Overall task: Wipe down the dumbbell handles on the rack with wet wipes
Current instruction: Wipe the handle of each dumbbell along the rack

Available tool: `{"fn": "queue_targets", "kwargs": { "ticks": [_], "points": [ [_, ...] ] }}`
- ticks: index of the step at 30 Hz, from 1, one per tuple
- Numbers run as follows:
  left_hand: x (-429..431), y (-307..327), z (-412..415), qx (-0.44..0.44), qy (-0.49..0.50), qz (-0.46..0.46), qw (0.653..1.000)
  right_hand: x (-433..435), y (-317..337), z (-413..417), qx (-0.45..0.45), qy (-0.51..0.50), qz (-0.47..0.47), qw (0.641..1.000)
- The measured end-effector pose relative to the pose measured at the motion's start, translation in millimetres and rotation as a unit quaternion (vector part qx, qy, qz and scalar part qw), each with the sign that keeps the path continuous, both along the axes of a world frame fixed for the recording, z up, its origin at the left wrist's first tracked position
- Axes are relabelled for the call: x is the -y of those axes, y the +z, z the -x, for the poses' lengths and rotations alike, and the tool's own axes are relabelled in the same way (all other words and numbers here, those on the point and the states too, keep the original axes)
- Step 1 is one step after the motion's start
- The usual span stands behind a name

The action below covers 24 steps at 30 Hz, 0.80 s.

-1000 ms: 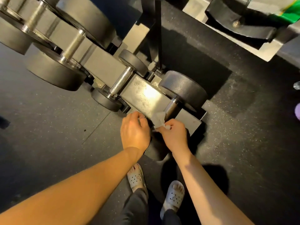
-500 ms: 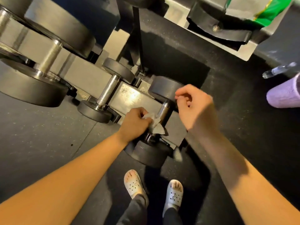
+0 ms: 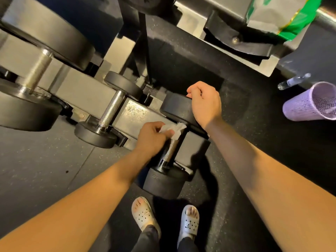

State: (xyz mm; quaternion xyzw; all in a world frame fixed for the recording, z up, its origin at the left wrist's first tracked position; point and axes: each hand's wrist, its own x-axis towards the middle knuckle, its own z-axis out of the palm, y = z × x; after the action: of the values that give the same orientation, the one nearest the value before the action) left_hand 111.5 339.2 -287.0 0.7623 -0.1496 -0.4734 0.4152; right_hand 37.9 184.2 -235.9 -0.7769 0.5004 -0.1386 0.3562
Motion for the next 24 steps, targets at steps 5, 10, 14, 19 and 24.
{"fn": "queue_targets", "kwargs": {
  "ticks": [5,10,14,19,24],
  "points": [
    [26.9,-2.1,23.2,-0.035,0.148,0.052,0.987,-0.2,-7.0,-2.4,-0.023,-0.020,0.046,0.998],
    [35.2,-9.9,9.4,-0.238,0.176,-0.005,0.955,1.9,-16.3,-1.1,0.032,-0.006,0.103,0.994],
    [45.4,-2.8,-0.6,-0.286,0.132,-0.052,0.948,1.5,-16.2,-0.7,0.030,-0.004,0.102,0.994],
    [19.7,12.3,15.3,0.013,0.074,0.040,0.996,-0.5,-11.8,-0.8,-0.005,-0.005,0.079,0.997],
    [31.9,-0.1,27.6,0.060,0.081,0.008,0.995,-0.5,-9.1,0.6,-0.021,0.008,0.076,0.997]
  ]
}}
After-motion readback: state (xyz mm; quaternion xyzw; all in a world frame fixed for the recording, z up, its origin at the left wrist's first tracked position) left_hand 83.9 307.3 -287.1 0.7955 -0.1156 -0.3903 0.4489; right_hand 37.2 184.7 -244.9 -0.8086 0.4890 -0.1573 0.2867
